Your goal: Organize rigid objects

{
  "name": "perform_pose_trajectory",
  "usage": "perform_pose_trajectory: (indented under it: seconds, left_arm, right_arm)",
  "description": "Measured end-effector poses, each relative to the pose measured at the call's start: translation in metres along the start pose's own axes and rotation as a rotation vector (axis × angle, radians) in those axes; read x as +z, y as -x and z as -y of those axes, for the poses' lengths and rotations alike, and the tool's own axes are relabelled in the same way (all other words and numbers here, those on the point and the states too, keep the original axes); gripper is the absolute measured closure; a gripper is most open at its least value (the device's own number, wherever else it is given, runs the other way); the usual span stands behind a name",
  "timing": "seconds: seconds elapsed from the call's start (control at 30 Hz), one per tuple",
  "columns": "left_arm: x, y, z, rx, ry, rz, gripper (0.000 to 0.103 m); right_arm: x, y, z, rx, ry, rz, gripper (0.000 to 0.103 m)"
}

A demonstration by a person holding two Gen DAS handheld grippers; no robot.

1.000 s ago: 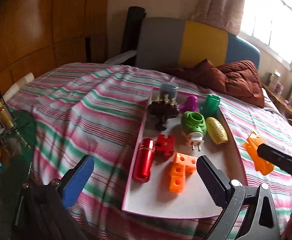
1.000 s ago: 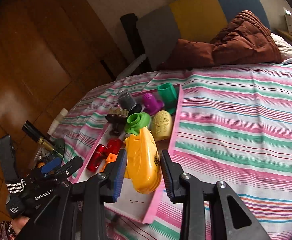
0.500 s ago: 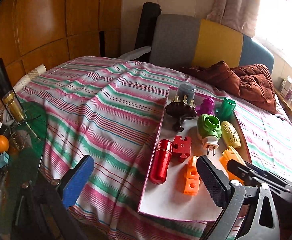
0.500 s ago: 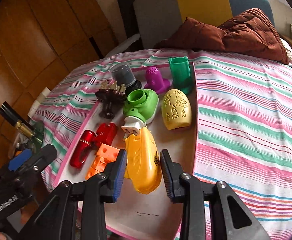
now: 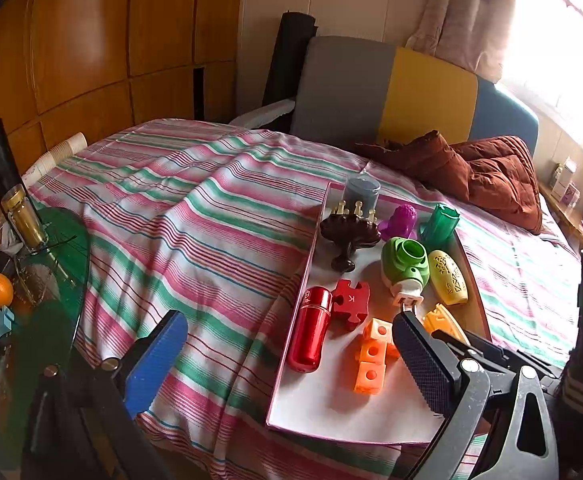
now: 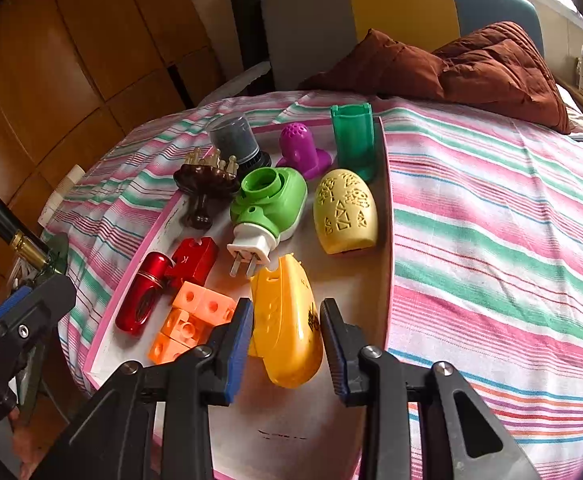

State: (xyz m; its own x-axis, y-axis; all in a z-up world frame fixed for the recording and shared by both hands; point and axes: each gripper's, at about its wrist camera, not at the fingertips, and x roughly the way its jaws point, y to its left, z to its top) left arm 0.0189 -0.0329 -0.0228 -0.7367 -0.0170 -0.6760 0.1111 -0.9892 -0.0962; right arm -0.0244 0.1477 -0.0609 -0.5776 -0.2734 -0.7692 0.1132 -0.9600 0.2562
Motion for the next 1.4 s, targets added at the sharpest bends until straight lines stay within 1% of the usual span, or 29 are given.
perform_pose_trajectory:
  seconds: [0.07, 0.13, 0.23, 0.47, 0.7, 0.8, 0.9, 0.93, 1.0, 1.03, 1.13, 1.17, 1.23, 1.33, 1.4]
  left_arm:
    - [0.0, 0.001, 0.0, 0.0, 0.003, 0.004, 0.0]
    - [0.001, 0.002, 0.0, 0.003, 0.004, 0.009, 0.0]
    - [0.002, 0.003, 0.001, 0.026, -0.002, 0.016, 0.0]
    - [0.004, 0.005, -0.003, -0.002, 0.015, 0.017, 0.0]
    - [0.006, 0.008, -0.002, 0.005, -0.006, 0.017, 0.0]
    - [0.006, 0.01, 0.0, 0.017, -0.015, 0.01, 0.0]
    - [0.007, 0.012, 0.002, 0.048, -0.024, 0.004, 0.0]
    - [0.007, 0.013, 0.003, 0.066, -0.03, 0.007, 0.0]
    - [0.007, 0.015, 0.005, 0.103, -0.05, 0.018, 0.0]
    - [0.006, 0.017, 0.005, 0.12, -0.058, 0.026, 0.0]
    - [0.005, 0.022, 0.008, 0.164, -0.081, 0.055, 0.0]
    - [0.005, 0.023, 0.007, 0.167, -0.083, 0.06, 0.0]
    - [0.006, 0.026, 0.004, 0.16, -0.079, 0.065, 0.0]
    - [0.007, 0.031, 0.002, 0.146, -0.071, 0.077, 0.0]
    - [0.008, 0.034, 0.002, 0.159, -0.074, 0.094, 0.0]
  right_arm:
    - [-0.001, 0.0, 0.0, 0.002, -0.007, -0.002, 0.068]
    - [-0.001, 0.001, 0.0, 0.001, -0.007, -0.006, 0.065]
    - [-0.002, 0.004, -0.001, 0.003, -0.015, -0.005, 0.065]
    - [-0.004, 0.012, -0.005, 0.007, -0.01, 0.008, 0.065]
    - [-0.003, 0.023, -0.001, -0.014, -0.029, 0.031, 0.064]
    - [-0.002, 0.029, 0.002, -0.038, -0.052, 0.029, 0.06]
    - [0.0, 0.039, 0.0, -0.06, -0.051, 0.035, 0.055]
    - [0.001, 0.043, -0.001, -0.079, -0.041, 0.035, 0.049]
    - [0.002, 0.048, -0.004, -0.12, -0.023, 0.041, 0.041]
    - [0.003, 0.051, -0.006, -0.131, -0.018, 0.047, 0.039]
    - [0.005, 0.061, -0.012, -0.127, -0.004, 0.074, 0.036]
    - [0.006, 0.064, -0.015, -0.124, 0.005, 0.086, 0.036]
    - [0.007, 0.069, -0.022, -0.146, 0.026, 0.106, 0.033]
    - [0.009, 0.073, -0.03, -0.17, 0.045, 0.124, 0.032]
    - [0.011, 0.074, -0.032, -0.181, 0.043, 0.125, 0.032]
